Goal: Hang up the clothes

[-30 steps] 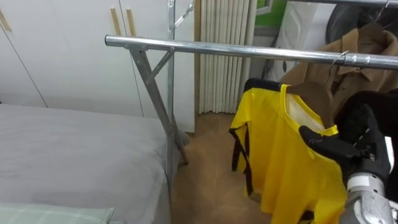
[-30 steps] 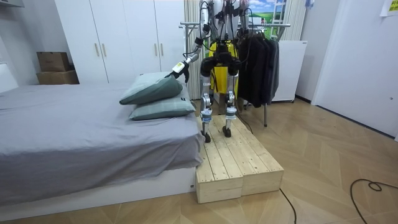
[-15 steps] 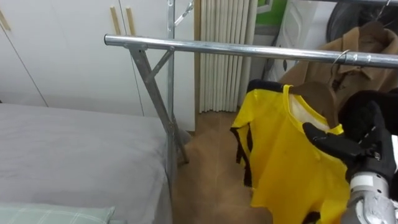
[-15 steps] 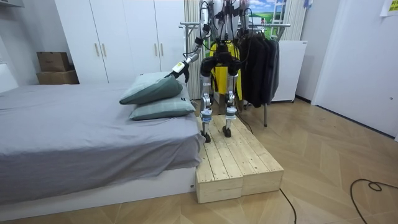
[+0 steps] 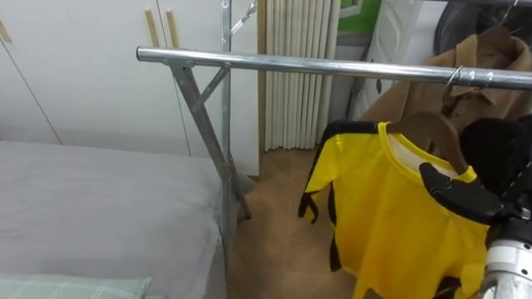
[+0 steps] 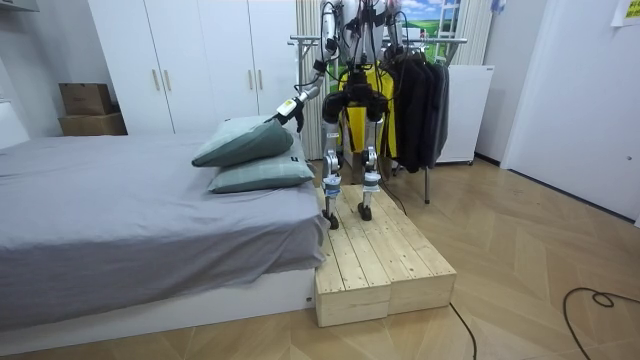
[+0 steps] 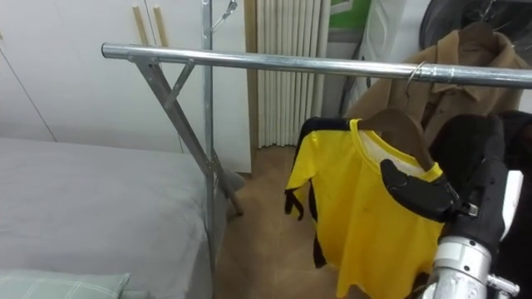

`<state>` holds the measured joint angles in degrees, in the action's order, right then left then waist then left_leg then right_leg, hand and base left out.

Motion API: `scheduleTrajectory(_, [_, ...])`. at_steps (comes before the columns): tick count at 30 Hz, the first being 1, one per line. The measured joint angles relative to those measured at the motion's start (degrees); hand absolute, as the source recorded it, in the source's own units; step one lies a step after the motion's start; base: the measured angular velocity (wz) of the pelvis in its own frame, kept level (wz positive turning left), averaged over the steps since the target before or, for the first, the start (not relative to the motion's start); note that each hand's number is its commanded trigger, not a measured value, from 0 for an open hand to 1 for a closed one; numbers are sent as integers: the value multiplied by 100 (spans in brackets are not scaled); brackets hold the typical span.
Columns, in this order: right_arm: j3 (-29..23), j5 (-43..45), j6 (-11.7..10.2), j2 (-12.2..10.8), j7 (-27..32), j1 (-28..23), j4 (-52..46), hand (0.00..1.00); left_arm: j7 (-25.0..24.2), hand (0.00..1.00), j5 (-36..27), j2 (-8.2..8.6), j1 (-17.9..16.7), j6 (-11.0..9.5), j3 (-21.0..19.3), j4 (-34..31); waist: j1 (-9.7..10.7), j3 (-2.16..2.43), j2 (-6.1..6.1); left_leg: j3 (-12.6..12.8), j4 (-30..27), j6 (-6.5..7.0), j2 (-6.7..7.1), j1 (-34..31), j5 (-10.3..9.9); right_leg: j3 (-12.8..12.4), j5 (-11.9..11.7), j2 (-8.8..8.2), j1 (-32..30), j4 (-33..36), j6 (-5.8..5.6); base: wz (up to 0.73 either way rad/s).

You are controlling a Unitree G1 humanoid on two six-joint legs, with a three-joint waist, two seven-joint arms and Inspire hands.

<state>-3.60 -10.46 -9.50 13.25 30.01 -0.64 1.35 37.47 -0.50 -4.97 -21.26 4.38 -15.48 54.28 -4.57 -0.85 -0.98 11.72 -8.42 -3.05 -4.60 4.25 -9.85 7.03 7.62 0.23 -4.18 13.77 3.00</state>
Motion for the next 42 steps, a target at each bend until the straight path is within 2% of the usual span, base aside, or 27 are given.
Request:
scheduleTrajectory(2, [-1,1,-58,4,1,-81,75,0,22,0,-1,-2,0,-30,0,63,40,-9,-15,6,0,0,0,9,0,-7,1,2,4,-3,-2,0])
scheduleTrajectory(10, [2,-1,-48,4,-12,-315,689,0,-20,0,-4,-8,1,-70,0,317,128,-22,-45,57,7,4,2,40,-16,-64,7,11,4,12,-11,-3])
scheduleTrajectory(18, [-10,421,-51,5,-20,-545,701,0,-89,0,-4,-31,0,-70,-24,316,145,-23,-44,64,17,7,-3,38,-30,-64,7,19,4,-17,-12,0])
scheduleTrajectory(26, [-18,606,-50,4,-21,-794,705,0,-92,0,-16,-31,0,-70,-183,316,274,-36,-67,69,17,14,0,28,-50,-79,25,18,-17,-9,-35,0])
scheduleTrajectory(31, [-18,617,-50,4,-26,-902,747,0,-90,0,-121,-31,0,-70,-182,316,277,-32,-82,86,18,15,1,-12,-53,-96,24,20,-73,-1,-33,0])
scheduleTrajectory(42, [-5,668,-43,-49,-53,-1318,1699,0,-97,0,-275,-31,-87,-70,-175,381,281,-28,-95,233,63,19,-2,57,-62,-241,25,50,-93,16,-35,-7])
